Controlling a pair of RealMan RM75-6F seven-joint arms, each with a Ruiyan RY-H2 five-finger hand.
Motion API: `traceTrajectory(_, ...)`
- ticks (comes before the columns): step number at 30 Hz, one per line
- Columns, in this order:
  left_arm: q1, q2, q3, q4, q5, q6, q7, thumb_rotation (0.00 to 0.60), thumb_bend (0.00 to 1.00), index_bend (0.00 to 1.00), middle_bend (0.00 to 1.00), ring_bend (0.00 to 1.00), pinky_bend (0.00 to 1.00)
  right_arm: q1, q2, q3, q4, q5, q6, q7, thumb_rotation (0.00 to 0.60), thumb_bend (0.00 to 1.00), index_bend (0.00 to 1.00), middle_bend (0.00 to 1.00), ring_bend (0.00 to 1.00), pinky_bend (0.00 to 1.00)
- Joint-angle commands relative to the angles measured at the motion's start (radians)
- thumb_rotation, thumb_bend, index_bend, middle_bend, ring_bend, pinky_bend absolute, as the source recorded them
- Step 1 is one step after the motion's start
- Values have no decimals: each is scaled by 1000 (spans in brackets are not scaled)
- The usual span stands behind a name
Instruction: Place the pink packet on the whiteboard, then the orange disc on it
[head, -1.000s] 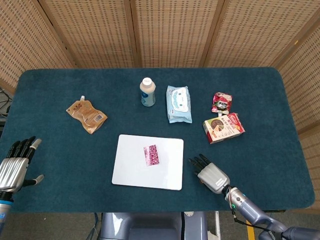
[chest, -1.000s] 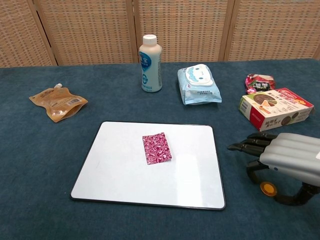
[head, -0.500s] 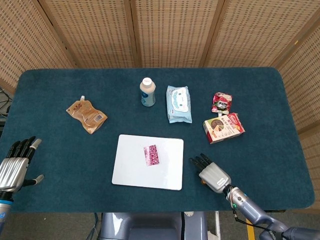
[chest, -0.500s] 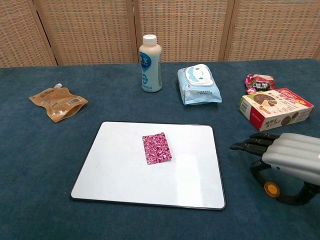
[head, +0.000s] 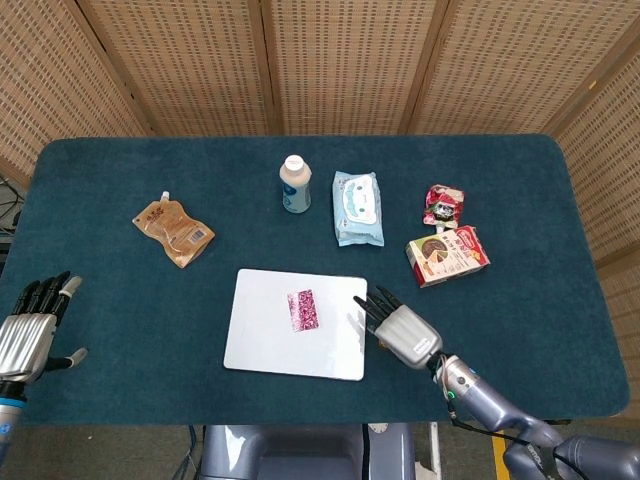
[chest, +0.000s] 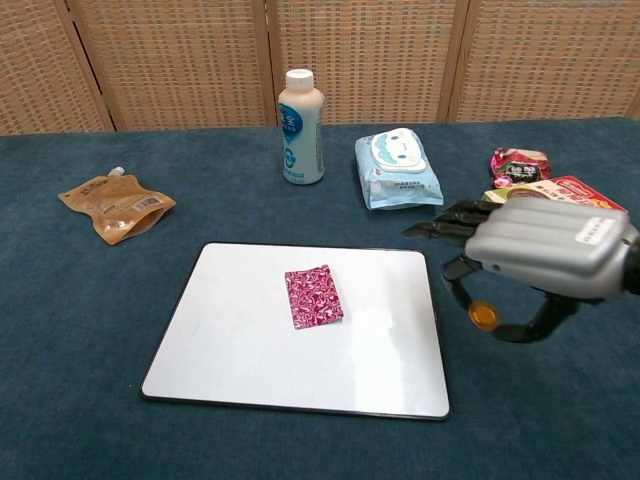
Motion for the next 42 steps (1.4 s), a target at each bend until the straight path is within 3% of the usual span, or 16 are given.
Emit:
traceTrajectory(1,4,3,4,-6,14,10,0,600,0,0,0,0,0,82,-2,76,-49,81,-95,-100,600,341,576,0,0,0)
traceTrajectory(8,-4,12,-1,-13,1,-5,-5,600,0,0,0,0,0,220,-102,171,-25,245,-217,-233,600,340,576,0,0,0)
traceTrajectory(14,-14,15,-3,-22,-19,-28,8,600,0,0,0,0,0,359,-243,207,118,357,-296,-338,600,350,576,0,0,0)
traceTrajectory(22,-30,17,-18,-9,-75,-66,-5,600,0,0,0,0,0,474,-359,222,287,486,-324,-386,600,352,576,0,0,0)
traceTrajectory(34,-38,25,-22,4,-88,-84,-37,600,0,0,0,0,0,512,-372,165,323,588,-296,-419,600,351,563,0,0,0)
traceTrajectory(39,-38,26,-22,4,-87,-82,-39,600,0,0,0,0,0,524,-362,132,315,607,-286,-429,600,318,127,0,0,0)
traceTrajectory(42,-37,27,-22,4,-88,-79,-42,600,0,0,0,0,0,530,-353,124,305,616,-272,-433,600,311,31,0,0,0)
